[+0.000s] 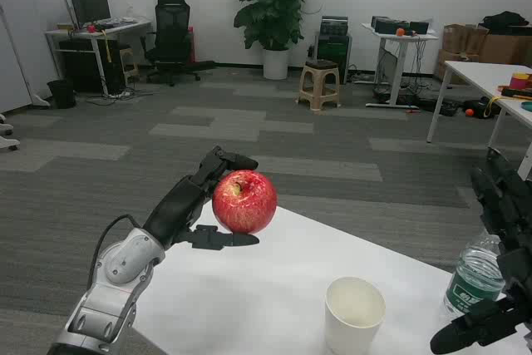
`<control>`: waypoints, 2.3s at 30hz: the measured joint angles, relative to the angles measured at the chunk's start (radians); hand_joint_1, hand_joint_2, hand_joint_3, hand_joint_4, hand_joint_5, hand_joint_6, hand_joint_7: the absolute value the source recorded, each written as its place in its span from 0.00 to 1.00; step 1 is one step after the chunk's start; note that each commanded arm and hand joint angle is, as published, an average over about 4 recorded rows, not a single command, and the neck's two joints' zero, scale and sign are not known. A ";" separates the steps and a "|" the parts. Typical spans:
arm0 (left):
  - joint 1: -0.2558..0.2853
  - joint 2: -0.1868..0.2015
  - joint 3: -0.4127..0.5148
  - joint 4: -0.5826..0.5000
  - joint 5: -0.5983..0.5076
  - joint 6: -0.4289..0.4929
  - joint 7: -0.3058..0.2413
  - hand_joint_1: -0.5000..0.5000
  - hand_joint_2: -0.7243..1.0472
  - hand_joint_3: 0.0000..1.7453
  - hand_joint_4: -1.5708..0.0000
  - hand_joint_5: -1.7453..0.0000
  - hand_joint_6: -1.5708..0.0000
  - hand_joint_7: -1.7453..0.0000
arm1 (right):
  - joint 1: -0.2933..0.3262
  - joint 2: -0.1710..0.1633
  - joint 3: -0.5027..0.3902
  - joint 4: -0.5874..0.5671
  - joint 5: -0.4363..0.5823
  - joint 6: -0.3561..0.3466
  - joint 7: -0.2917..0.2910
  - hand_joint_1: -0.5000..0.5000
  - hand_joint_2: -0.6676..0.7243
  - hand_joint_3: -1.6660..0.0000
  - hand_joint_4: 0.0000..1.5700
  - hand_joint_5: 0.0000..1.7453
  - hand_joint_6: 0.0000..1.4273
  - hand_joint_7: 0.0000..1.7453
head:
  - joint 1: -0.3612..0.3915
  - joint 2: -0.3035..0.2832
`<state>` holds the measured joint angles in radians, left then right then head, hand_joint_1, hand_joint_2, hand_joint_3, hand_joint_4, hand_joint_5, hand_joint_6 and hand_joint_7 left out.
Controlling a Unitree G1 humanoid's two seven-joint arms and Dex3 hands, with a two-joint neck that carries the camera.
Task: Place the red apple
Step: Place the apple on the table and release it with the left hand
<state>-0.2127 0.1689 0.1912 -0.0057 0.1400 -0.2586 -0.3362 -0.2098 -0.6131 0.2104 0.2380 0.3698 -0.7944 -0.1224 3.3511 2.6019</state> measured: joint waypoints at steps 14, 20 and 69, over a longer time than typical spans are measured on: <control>0.016 -0.006 -0.007 -0.003 -0.013 0.000 0.000 0.13 1.00 0.30 0.69 0.00 0.50 0.04 | 0.000 0.011 0.000 -0.017 0.000 0.000 0.000 0.17 0.77 0.95 0.00 0.00 0.00 0.08 | -0.006 0.002; 0.016 -0.006 -0.007 -0.003 -0.014 0.000 0.000 0.13 1.00 0.27 0.67 0.00 0.50 0.04 | 0.000 0.011 0.000 -0.017 0.000 0.000 0.000 0.17 0.77 0.95 0.00 0.00 0.00 0.08 | -0.006 0.002; -0.054 -0.048 -0.028 0.722 0.007 -0.320 0.029 0.18 1.00 0.21 0.83 0.00 0.61 0.04 | 0.000 0.012 0.030 -0.007 0.011 0.001 0.000 0.17 0.81 0.96 0.00 0.00 0.00 0.08 | 0.005 -0.063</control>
<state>-0.2664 0.1206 0.1635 0.7163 0.1466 -0.5788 -0.3077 -0.2094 -0.6008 0.2409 0.2314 0.3809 -0.7932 -0.1219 3.3564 2.5389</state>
